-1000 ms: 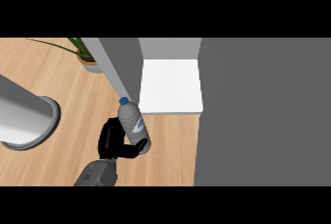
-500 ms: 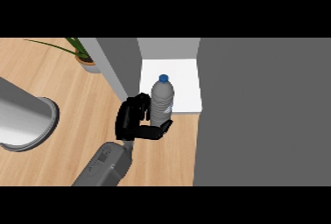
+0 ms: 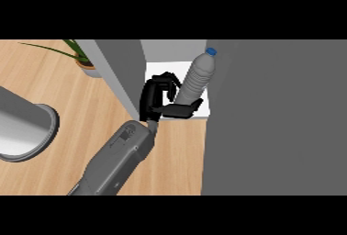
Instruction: Pick up the bottled water, place it into the cabinet and close the cabinet
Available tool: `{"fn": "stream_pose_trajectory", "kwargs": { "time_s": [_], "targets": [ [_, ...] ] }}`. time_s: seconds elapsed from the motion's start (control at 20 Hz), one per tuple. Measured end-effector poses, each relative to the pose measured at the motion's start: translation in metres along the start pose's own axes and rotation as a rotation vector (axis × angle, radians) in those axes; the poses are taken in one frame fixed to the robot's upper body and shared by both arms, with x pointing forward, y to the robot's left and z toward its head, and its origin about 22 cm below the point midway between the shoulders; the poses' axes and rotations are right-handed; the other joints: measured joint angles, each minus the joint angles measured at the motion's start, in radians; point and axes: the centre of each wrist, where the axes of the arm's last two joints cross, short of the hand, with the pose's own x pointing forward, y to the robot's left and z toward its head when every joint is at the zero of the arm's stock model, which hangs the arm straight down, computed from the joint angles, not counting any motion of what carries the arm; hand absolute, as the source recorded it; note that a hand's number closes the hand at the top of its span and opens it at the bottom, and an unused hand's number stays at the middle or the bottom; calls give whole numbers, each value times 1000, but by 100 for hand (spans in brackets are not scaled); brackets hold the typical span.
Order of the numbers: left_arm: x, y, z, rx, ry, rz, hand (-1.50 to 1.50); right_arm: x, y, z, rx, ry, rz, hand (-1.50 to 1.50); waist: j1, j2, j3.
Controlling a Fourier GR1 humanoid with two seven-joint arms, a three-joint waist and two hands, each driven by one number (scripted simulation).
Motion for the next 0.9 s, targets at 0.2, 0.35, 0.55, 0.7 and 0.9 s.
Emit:
{"fn": "stream_pose_trajectory", "kwargs": {
  "time_s": [0.2,0.35,0.55,0.7,0.9],
  "targets": [
    [7,-5,-23,43,20,-42,150,0,-3,-2,9,-14,10,-150,-11,5,0],
    [5,-4,-32,65,42,-64,150,-1,-7,-3,12,-19,17,-150,-17,7,0],
    [4,-1,-47,87,37,-168,150,-2,-8,-5,13,-26,13,-150,-25,11,0],
    [2,7,-56,115,51,-255,150,-2,-7,-4,15,-23,5,-150,-30,14,0],
    [-3,18,-61,193,84,-310,150,-3,-11,-2,34,-28,10,-150,-39,18,0]
  ]
}}
